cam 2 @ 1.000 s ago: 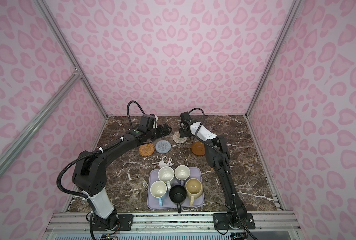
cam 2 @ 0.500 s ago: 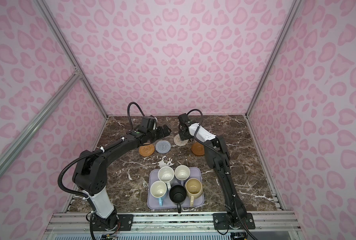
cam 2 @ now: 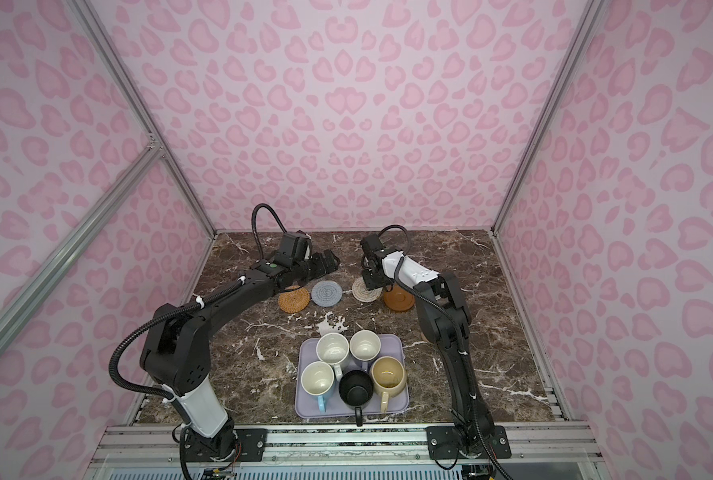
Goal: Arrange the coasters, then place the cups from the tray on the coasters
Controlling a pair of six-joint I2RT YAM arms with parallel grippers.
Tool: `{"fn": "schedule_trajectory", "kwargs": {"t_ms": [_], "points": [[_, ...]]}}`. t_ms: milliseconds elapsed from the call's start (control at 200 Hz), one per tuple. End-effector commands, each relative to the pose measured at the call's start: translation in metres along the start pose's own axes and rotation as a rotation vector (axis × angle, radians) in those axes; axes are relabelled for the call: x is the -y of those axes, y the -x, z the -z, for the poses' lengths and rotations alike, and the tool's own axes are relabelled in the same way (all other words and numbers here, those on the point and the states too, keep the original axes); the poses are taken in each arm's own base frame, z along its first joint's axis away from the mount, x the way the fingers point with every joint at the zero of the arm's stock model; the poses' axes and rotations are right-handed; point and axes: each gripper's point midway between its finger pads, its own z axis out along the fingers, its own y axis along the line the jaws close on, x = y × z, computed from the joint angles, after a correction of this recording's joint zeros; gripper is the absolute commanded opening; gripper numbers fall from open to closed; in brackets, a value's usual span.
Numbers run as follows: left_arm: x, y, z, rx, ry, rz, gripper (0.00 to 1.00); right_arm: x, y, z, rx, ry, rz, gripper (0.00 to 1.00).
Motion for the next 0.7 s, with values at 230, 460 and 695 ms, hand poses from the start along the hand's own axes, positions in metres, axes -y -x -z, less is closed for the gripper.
{"fn": "schedule_trajectory", "kwargs": {"t_ms": [230,460,695], "points": [[0.006,-0.001,-0.001,-0.008,-0.034,0.01,0.98,-0.004,-0.022,-0.008,-0.078,-0.03,0.014,0.49],[0.007,-0.001,-0.001,-0.007,-0.041,0.012,0.98,-0.012,-0.012,-0.002,-0.051,0.006,0.014,0.5],[0.008,0.001,0.0,-0.004,-0.042,0.012,0.98,-0.015,-0.003,0.002,-0.034,0.019,0.009,0.51]]}}
